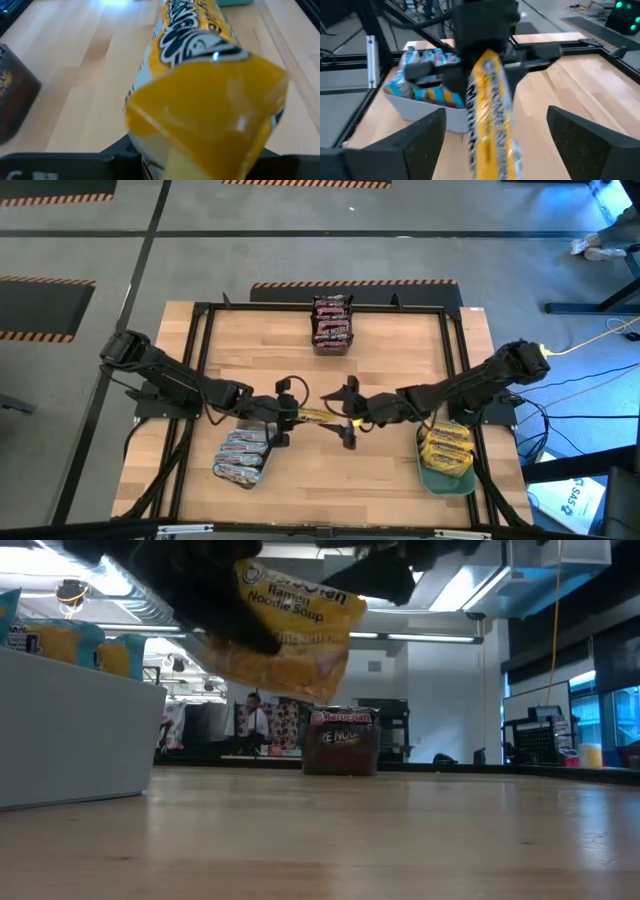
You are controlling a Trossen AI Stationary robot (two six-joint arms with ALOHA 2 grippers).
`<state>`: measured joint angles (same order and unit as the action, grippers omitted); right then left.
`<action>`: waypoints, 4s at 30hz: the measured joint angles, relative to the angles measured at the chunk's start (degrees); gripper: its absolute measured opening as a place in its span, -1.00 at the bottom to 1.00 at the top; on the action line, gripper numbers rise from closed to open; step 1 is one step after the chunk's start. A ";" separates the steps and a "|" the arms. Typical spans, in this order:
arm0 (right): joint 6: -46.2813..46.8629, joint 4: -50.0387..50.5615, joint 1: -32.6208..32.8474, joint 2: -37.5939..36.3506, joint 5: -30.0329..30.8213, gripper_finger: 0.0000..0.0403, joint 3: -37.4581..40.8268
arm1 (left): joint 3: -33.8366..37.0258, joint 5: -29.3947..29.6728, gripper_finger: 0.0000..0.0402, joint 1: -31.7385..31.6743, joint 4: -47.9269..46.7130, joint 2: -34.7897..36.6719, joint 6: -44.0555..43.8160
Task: Sort Maruchan noodles
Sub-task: Put the yellow noodle pack into the green bin, then return to Home Position
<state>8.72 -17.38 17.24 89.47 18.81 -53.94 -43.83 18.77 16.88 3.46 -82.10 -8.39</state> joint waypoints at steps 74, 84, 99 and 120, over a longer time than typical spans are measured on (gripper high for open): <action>69.01 76.19 42.43 -11.52 -11.45 -0.51 -5.93 | -1.66 -2.30 0.00 -0.63 -2.95 5.42 -1.99; 81.33 81.55 52.31 -11.52 -6.29 -0.50 -5.94 | -1.66 -1.44 0.00 -0.79 0.10 5.42 -1.72; 84.39 64.89 53.13 -11.55 -7.59 -0.41 9.47 | -1.66 -1.36 0.00 -0.90 0.17 5.42 -2.00; 78.23 88.24 46.98 -11.54 3.18 0.26 -10.38 | -1.66 -0.89 -0.01 -1.10 1.59 5.39 -3.06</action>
<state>86.96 70.86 64.21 77.93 21.99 -64.33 -45.50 17.88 15.78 5.06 -76.71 -11.44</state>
